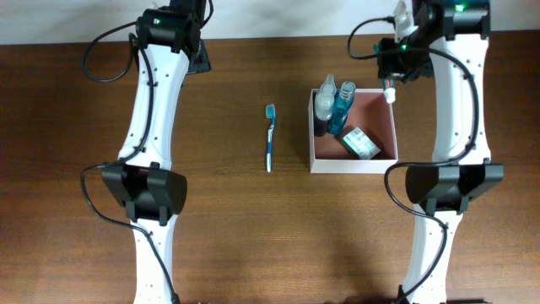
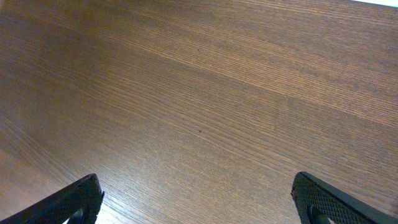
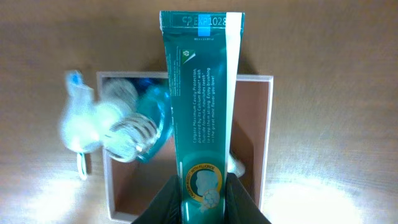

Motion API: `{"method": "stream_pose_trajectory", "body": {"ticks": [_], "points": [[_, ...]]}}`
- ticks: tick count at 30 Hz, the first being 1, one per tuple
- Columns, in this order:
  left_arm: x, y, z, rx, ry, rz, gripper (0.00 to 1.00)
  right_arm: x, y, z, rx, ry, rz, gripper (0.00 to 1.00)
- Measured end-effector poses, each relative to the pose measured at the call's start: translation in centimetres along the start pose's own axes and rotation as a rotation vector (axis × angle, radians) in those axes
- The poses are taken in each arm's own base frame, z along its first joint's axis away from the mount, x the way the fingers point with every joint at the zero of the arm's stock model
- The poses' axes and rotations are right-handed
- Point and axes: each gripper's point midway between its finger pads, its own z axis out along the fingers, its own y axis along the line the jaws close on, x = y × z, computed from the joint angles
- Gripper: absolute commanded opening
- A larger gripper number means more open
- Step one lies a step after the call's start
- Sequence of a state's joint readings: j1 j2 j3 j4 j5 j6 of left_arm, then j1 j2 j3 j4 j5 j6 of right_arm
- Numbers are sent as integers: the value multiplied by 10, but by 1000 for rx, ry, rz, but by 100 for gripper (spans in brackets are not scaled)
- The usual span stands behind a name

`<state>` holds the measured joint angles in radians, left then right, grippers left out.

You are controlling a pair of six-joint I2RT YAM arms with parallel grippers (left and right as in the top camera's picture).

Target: Pack container

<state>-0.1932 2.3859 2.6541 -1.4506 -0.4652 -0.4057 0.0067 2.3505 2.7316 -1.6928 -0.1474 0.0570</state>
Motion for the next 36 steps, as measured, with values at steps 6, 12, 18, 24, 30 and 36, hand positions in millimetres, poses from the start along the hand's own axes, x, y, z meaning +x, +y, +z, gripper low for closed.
{"method": "stream_pose_trajectory", "body": {"ticks": [6, 12, 18, 24, 30, 36], "points": [[0, 0, 0, 0, 0, 0, 99, 28, -6, 36, 10, 161, 23, 23], [0, 0, 0, 0, 0, 0, 99, 50, -13, 59, 31, 270, 37, 26], [0, 0, 0, 0, 0, 0, 99, 41, -18, 72, 52, 236, 35, 37], [0, 0, 0, 0, 0, 0, 99, 32, -32, 72, 92, 199, 48, 55], [0, 0, 0, 0, 0, 0, 99, 28, -79, 65, 113, 174, 146, 93], [0, 0, 0, 0, 0, 0, 99, 12, -157, 53, 154, 56, 278, 99]]}}
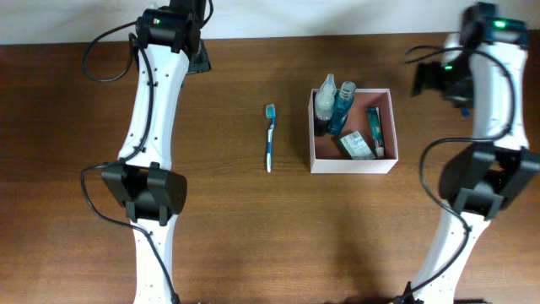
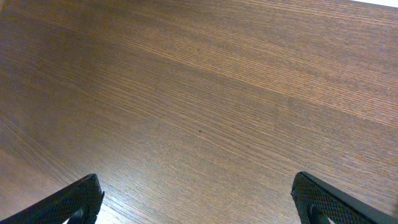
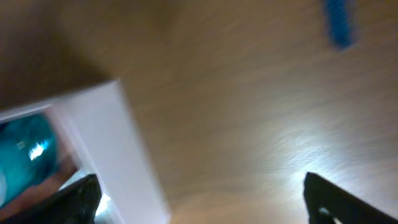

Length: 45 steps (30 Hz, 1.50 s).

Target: Pack container

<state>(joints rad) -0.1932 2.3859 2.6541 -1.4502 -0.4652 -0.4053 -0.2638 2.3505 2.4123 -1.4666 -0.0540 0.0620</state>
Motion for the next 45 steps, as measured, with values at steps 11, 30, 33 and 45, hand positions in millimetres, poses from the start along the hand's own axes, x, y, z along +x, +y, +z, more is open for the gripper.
{"method": "stream_pose_trajectory", "body": {"ticks": [11, 30, 33, 45], "points": [[0, 0, 0, 0, 0, -1, 99, -55, -62, -10, 31, -226, -114, 99], [12, -23, -2, 137, 68, 3, 99, -65, -139, 17, 93, -246, -24, 99], [23, -37, -6, 219, 120, 14, 99, -63, -151, 16, 102, -246, -5, 99], [74, -100, -43, 342, 217, 180, 99, -61, -159, 15, 110, -246, 8, 99]]}}
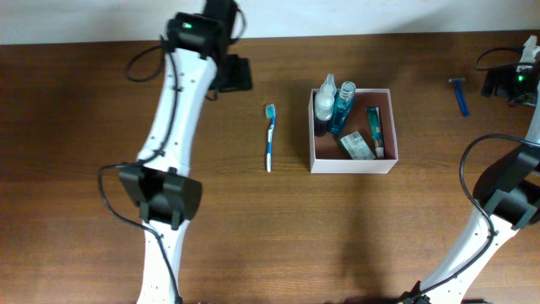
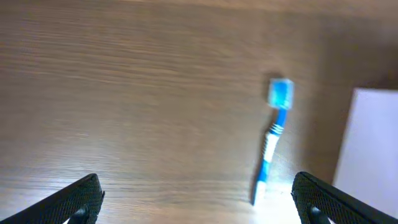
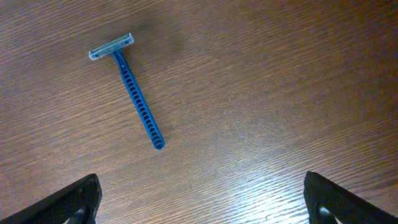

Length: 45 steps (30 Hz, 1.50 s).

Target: Pack container

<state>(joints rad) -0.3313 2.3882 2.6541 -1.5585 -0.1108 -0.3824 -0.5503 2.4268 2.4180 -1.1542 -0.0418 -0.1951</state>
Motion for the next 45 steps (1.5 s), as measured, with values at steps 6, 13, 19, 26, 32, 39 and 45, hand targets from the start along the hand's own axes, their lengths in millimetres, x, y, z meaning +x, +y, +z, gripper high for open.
{"method": "stream_pose_trajectory", "body": {"ticks": [6, 13, 19, 26, 32, 39, 45], "points": [[36, -31, 24, -12, 127, 82, 100, 0, 0, 0, 0, 0, 0, 99], [55, -45, 74, 23, 252, 121, 99, 0, 0, 0, 0, 0, 0, 99], [66, -49, 102, 18, 310, 144, 99, 0, 0, 0, 0, 0, 0, 99], [75, -67, 116, 35, 319, 200, 99, 0, 0, 0, 0, 0, 0, 99], [76, -79, 116, 47, 302, 211, 100, 0, 0, 0, 0, 0, 0, 99], [76, -80, 122, 42, 303, 178, 99, 0, 0, 0, 0, 0, 0, 99], [87, -78, 144, 14, 350, 145, 99, 0, 0, 0, 0, 0, 0, 99]]}}
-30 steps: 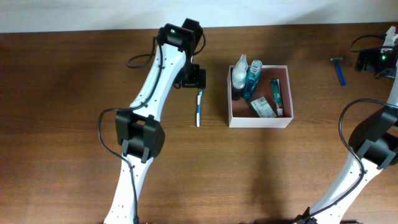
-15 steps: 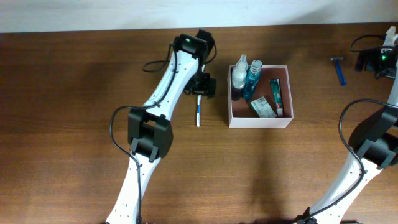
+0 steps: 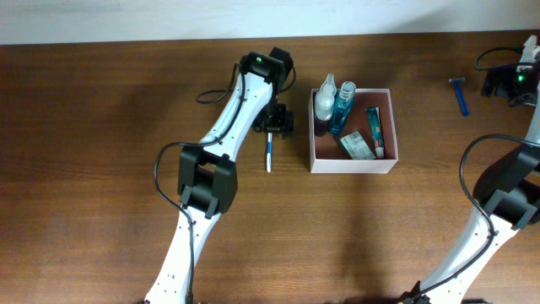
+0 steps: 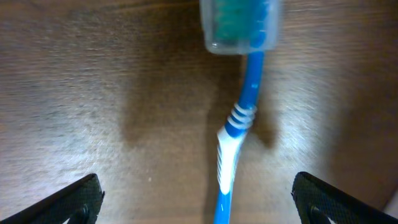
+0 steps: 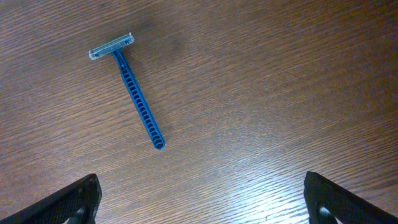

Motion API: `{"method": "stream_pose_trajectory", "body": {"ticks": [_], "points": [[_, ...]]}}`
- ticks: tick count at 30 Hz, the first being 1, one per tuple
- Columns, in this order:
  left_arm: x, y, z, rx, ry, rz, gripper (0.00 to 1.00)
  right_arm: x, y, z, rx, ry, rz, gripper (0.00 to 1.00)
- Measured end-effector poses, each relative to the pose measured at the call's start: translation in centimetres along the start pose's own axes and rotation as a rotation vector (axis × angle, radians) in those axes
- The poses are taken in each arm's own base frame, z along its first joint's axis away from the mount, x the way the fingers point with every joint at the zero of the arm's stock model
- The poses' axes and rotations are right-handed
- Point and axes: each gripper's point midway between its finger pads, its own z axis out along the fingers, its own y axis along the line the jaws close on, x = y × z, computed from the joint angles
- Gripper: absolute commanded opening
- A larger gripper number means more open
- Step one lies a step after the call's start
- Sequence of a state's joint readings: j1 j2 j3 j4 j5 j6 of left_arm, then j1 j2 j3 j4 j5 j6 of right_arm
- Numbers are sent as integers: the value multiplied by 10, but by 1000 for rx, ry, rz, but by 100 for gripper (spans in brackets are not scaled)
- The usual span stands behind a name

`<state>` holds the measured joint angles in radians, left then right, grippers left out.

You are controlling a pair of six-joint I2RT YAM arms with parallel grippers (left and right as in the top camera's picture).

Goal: Pack container
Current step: 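Lower the left gripper and grasp the blue toothbrush handle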

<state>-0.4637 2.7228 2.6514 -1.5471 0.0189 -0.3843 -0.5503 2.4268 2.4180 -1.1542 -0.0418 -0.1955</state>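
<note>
A blue and white toothbrush (image 4: pixel 235 140) lies on the table left of the white box (image 3: pixel 353 166). My left gripper (image 4: pixel 198 200) is open and low over it, its fingers standing either side of the handle; in the overhead view this gripper (image 3: pixel 272 120) covers the brush head. In the box stand two bottles (image 3: pixel 334 103), beside a green toothpaste tube (image 3: pixel 373 131) and a small carton (image 3: pixel 359 145). A blue razor (image 5: pixel 129 87) lies at the far right. My right gripper (image 5: pixel 199 200) hangs open above the table near it.
The table's back edge and a pale wall run just behind both arms. The right arm's base (image 3: pixel 506 198) stands right of the box. The left arm (image 3: pixel 228 127) stretches across the table's middle towards the toothbrush.
My left gripper has moved from back-left of the toothbrush to right over it, lower down, with the handle between its open fingers. The right gripper has stayed still.
My right gripper first held the toothpaste tube over the box. Then the tube lay in the box and that gripper was open further right. Later it hung over the razor while the left arm had swung towards the toothbrush, which the left gripper now straddles.
</note>
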Motion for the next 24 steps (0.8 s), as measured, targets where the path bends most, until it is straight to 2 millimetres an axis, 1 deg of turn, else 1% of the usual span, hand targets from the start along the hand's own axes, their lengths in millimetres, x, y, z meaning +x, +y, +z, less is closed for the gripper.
{"method": "stream_pose_trajectory", "body": {"ticks": [2, 7, 13, 14, 16, 18, 19, 20, 22, 23, 24], "points": [[0, 0, 5, -3, 7, -10, 99, 0, 0, 0, 0, 0, 1, 99], [-3, -1, 5, 3, -7, -28, 99, 0, 0, 0, 0, 0, 0, 99], [-3, -1, 8, 0, 1, -32, 98, 0, 0, 0, 0, 0, 0, 99], [-2, -1, 10, -2, 5, -33, 93, 0, 0, 0, 0, 0, 0, 99], [-1, -1, 14, 0, 15, -41, 76, 0, 0, 0, 0, 0, 0, 99], [0, -2, 15, 2, 18, -42, 74, 0, 0, 0, 0, 0, 0, 99], [0, -1, 15, 1, 20, -41, 76, 0, 0, 0, 0, 0, 0, 99], [0, -1, 15, 1, 21, -45, 81, 0, 0, 0, 0, 0, 0, 99], [2, -1, 15, -3, 27, -54, 82, 0, 0, 0, 0, 0, 0, 99], [2, 0, 15, -4, 30, -59, 78, 0, 0, 0, 0, 0, 0, 99], [3, 0, 15, -3, 32, -61, 64, 0, 0, 0, 0, 0, 0, 99]]}}
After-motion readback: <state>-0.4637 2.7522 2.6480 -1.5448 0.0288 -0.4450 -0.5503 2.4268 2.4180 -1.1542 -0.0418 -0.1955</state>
